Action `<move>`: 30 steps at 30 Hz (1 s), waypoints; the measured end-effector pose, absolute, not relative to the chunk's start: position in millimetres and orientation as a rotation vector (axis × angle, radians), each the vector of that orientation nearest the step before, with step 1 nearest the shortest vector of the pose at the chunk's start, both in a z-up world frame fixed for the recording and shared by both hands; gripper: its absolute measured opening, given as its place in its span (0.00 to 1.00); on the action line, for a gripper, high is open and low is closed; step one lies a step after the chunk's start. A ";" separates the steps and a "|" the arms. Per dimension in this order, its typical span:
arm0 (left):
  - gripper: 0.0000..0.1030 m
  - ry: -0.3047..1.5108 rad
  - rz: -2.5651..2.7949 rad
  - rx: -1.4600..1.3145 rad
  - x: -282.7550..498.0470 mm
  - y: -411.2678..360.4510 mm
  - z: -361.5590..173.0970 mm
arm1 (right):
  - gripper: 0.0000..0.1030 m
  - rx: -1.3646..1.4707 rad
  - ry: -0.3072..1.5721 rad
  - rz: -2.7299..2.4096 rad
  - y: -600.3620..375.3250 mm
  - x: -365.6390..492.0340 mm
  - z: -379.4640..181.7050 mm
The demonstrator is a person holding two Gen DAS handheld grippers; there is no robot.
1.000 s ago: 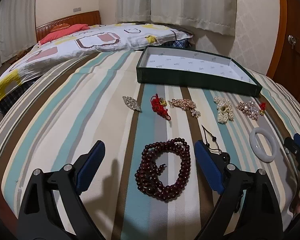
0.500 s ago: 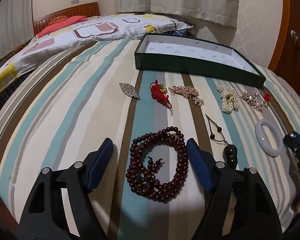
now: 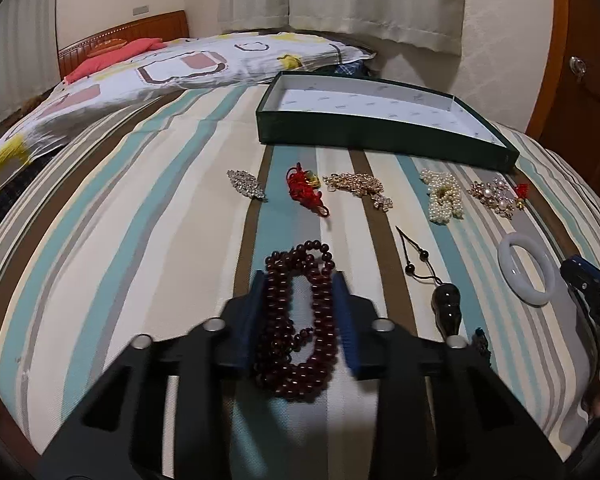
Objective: Organize jewelry
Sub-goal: 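Move the left tool to the dark red bead bracelet while the right tool moves to the silver pearl ring, then close the left tool on the bead bracelet while the right tool closes on the ring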
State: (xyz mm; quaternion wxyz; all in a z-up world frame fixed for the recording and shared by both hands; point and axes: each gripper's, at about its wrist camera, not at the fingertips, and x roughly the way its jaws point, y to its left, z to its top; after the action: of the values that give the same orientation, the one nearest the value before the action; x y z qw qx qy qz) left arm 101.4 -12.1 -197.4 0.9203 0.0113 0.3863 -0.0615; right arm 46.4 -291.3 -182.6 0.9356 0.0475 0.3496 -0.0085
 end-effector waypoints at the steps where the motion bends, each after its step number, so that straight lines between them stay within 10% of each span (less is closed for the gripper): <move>1: 0.21 0.793 -0.134 0.023 101.4 -12.3 -197.1 | 0.21 0.097 0.714 -0.015 -290.6 46.3 -182.3; 30: 0.06 0.699 -0.166 -0.016 94.5 -8.0 -171.1 | 0.21 0.115 0.661 -0.010 -286.0 45.2 -161.0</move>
State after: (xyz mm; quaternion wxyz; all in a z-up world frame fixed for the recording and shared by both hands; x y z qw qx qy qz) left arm 94.5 -8.0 -171.1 0.9362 -0.0076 0.3420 -0.0811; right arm 45.2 -286.0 -161.0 0.9443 0.0563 0.3243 -0.0051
